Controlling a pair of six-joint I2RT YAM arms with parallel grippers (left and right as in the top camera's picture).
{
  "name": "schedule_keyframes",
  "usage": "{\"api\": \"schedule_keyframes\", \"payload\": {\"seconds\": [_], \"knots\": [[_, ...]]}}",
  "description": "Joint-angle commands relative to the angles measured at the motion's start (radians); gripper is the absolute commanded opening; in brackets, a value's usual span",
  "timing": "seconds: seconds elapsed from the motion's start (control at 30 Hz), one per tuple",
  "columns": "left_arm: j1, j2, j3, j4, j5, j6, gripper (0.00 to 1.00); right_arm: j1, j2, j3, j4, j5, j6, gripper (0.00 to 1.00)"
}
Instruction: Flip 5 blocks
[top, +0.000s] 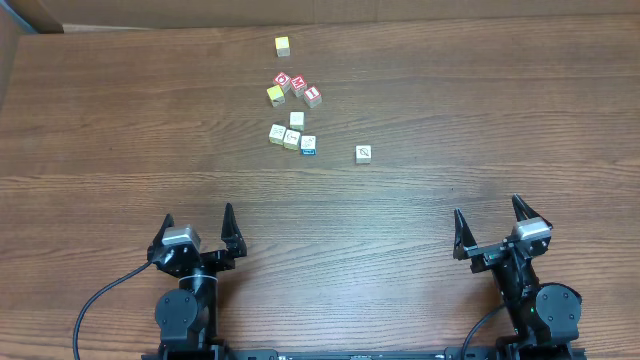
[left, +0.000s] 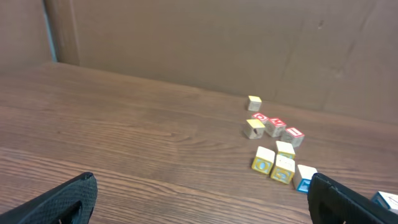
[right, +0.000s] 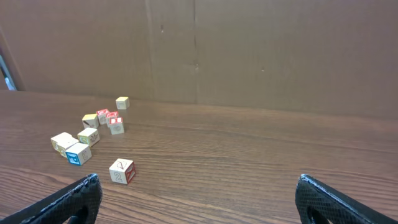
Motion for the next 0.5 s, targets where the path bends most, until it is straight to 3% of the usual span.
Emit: {"api": "schedule_keyframes", "payload": {"seconds": [0.0,0.3,0.47], "knots": [[-0.002,-0.008,-0.003,0.002,0.082,0.026,1.0,-0.003,-0.008,-0.011,0.005,-0.009,0.028,1.0],[-0.002,-0.008,0.107,-0.077,0.18,0.025,1.0,-0.003,-0.008,0.034,0.022,-0.033,0.032,1.0],[-0.002,-0.008,0.255,-0.175,0.259,-0.021,1.0,-0.003,-0.008,0.165,-0.059,-0.034,0.085,1.0]]}}
